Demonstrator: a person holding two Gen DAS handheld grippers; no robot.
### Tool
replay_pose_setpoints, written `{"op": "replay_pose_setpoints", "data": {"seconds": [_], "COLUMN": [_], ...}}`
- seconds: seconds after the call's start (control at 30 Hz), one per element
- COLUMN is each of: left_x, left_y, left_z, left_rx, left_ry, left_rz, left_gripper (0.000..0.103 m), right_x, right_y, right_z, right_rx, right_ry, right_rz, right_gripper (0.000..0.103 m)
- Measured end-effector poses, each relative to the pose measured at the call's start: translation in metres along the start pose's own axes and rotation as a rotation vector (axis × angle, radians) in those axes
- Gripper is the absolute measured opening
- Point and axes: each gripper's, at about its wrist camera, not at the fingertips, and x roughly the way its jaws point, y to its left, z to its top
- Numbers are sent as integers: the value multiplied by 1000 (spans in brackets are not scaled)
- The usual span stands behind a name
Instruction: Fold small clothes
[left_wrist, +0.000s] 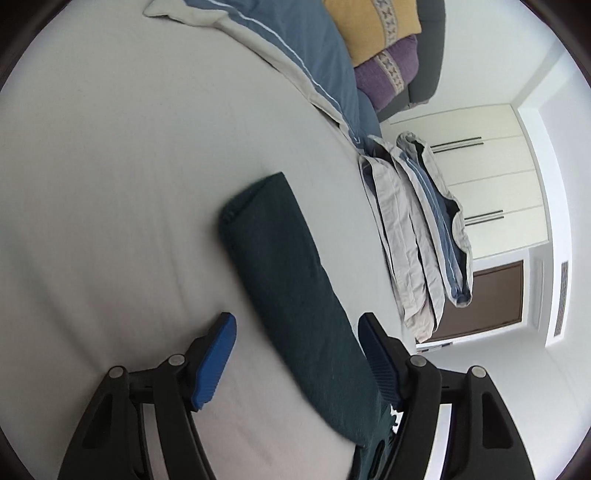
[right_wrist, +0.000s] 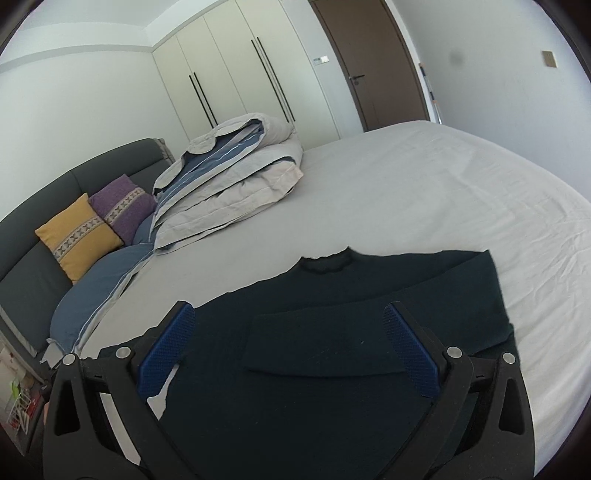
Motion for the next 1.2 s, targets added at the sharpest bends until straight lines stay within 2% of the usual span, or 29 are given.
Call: {"op": "replay_pose_setpoints", "data": {"seconds": [0.1,0.13,0.17,0.2,0.23,0.27,0.33,0.4,0.6,0.77,0.9,1.0,1.13,1.2], "left_x": [18,23,28,34,38,41,35,26,38,65,88,110,136,145], "left_y": [-5,-7,-7,-8,-7,-10,-25,-52,-153,-228,-264,-283,-288,-286], "left_z": [15,20,26,29,30,31,25,10,-70,-176,-269,-339,-418,-449], "left_rx": [-18,-16,-17,-23,-28,-24,50,181,534,813,973,1093,1194,1247], "left_ry": [-28,-35,-32,-17,2,12,1,-3,72,172,265,335,433,468], "left_rz": [-3,11,23,25,30,44,54,52,3,-33,-75,-87,-94,-90], "left_gripper": [70,60,44,34,12,7,7,7,7,8,8,8,8,13], "right_x": [5,5,6,7,6,6,9,10,13,4,-8,-19,-31,-34], "right_y": [13,14,14,13,10,7,-2,-13,-58,-90,-118,-139,-162,-174], "right_z": [-14,-18,-21,-24,-27,-30,-34,-39,-54,-65,-72,-76,-81,-85], "right_rx": [14,28,40,51,61,68,82,105,207,264,308,338,380,395], "right_ry": [45,55,65,73,77,80,90,104,140,137,125,112,99,102], "right_rz": [37,49,51,49,49,48,33,19,-14,-39,-65,-86,-113,-125], "right_gripper": [103,103,103,103,103,103,103,103,100,100,100,100,100,100]}}
